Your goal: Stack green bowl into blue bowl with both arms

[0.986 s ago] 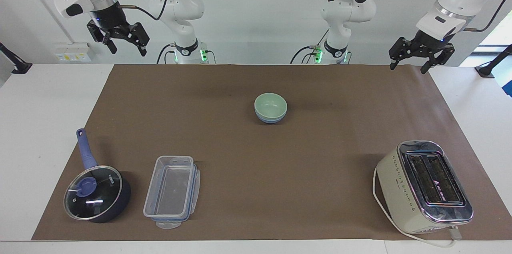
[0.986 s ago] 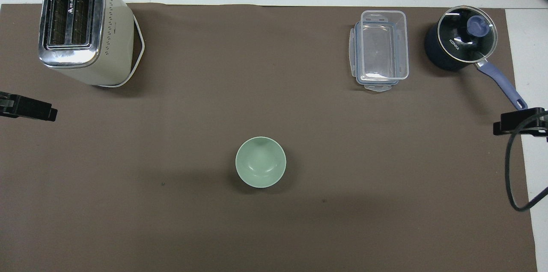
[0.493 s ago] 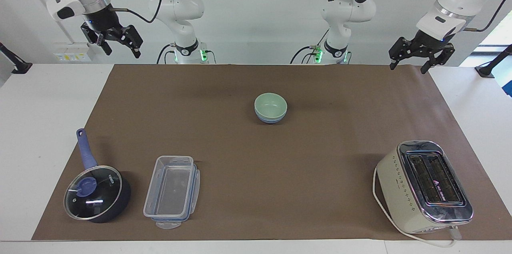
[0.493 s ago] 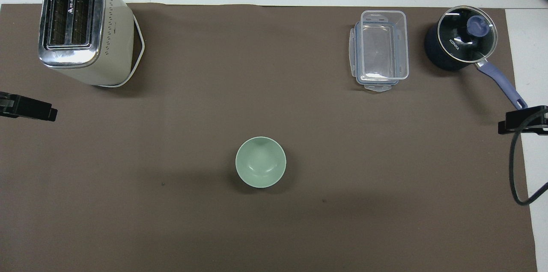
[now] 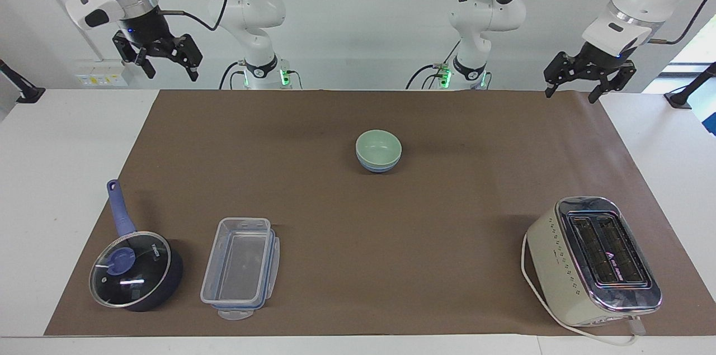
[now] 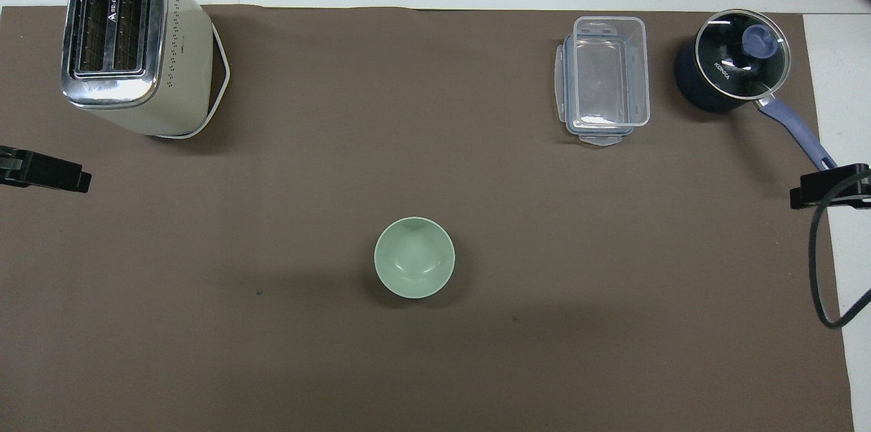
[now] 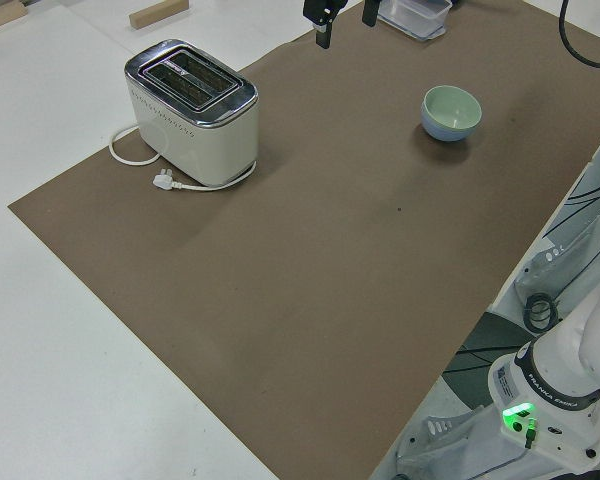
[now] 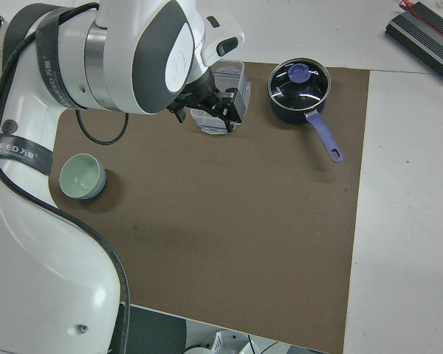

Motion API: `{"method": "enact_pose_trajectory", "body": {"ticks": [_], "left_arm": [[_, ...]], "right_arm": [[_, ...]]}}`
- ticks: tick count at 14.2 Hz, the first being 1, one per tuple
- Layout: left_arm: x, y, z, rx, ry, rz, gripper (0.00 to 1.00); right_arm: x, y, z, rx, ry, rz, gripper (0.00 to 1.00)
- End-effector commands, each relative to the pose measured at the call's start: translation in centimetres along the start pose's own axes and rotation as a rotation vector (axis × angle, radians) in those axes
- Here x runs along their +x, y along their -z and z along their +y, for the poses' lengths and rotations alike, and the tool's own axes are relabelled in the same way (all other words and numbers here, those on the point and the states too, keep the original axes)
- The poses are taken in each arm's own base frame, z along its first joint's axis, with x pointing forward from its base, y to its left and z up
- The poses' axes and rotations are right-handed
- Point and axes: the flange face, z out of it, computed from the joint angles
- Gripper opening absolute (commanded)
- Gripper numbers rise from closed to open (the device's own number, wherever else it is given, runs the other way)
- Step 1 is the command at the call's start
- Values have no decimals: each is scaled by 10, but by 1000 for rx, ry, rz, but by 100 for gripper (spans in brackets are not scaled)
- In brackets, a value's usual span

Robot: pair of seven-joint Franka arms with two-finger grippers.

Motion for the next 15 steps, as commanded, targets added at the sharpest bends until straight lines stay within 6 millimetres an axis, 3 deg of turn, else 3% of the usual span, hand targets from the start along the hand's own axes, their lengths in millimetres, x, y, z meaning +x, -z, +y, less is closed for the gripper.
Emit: {"method": "enact_pose_trajectory", "body": {"ticks": [1,8,15], "left_arm": [[-6,3,-1,-17,12,-5,100],[-5,2,4,-17,3,-7,100],[-4,4,-3,-2,4,15,100]], "right_arm": [[0,4,1,-5,-5,-7,100],[0,3,-1,-9,0,-10,100],[-2,4,1,-10,-4,-7,100]]}}
